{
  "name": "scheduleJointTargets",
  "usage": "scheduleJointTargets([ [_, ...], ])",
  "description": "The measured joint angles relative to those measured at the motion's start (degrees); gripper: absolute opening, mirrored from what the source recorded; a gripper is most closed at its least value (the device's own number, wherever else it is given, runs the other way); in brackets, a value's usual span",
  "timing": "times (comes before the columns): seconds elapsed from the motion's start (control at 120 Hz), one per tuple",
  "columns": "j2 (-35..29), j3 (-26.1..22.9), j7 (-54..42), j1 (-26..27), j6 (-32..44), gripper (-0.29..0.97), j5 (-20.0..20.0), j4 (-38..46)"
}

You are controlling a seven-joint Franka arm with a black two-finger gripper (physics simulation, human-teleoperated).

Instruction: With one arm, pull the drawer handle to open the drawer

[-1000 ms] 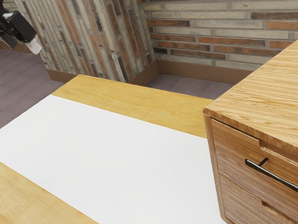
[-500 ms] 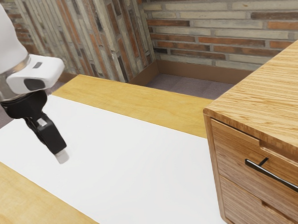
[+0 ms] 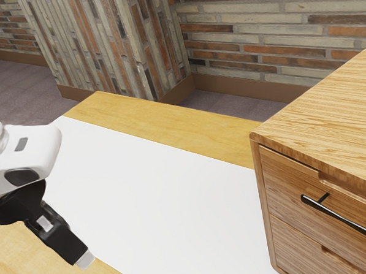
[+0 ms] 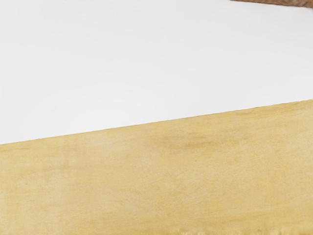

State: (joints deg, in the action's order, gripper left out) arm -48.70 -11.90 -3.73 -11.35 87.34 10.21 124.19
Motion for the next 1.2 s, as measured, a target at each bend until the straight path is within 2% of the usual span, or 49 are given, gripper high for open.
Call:
scheduleJointTargets([
  [0.058, 1.2, -1.0, 0.6, 8.3, 0.5, 0.66, 0.9, -0.2],
  [0.1, 4.5, -1.1, 1.1, 18.2, 1.3, 0.66, 0.4, -1.8],
  [0.158, 10.1, -1.1, 2.0, 29.8, 2.6, 0.66, -2.1, -4.6],
  [0.283, 17.7, 0.8, 4.4, 48.5, 5.9, 0.66, -8.2, -7.7],
  [0.333, 19.5, 2.5, 5.5, 53.4, 7.9, 0.65, -12.8, -8.1],
  [0.442, 25.7, 7.1, 4.6, 55.9, 13.1, 0.66, -23.6, -15.6],
  [0.55, 33.0, 10.0, 2.1, 56.2, 16.1, 0.66, -28.6, -24.3],
  [0.6, 33.4, 10.1, 1.0, 57.8, 16.7, 0.66, -29.1, -24.1],
  [0.667, 28.9, 10.1, 0.4, 61.6, 17.2, 0.66, -29.3, -18.1],
  [0.733, 23.0, 10.4, 1.6, 63.7, 17.3, 0.66, -26.1, -10.3],
  [0.8, 20.5, 11.3, 3.0, 64.6, 15.7, 0.66, -21.7, -7.6],
  [0.85, 19.5, 11.9, 2.8, 65.2, 13.4, 0.65, -20.4, -6.2],
  [0.958, 18.7, 11.6, -1.8, 65.4, 11.6, 0.65, -25.3, -5.7],
  [1.05, 18.7, 10.8, -4.9, 65.9, 11.5, 0.65, -26.1, -5.8],
  [1.2, 22.8, 10.7, -10.1, 75.6, 12.0, 0.66, -28.8, -9.4],
])
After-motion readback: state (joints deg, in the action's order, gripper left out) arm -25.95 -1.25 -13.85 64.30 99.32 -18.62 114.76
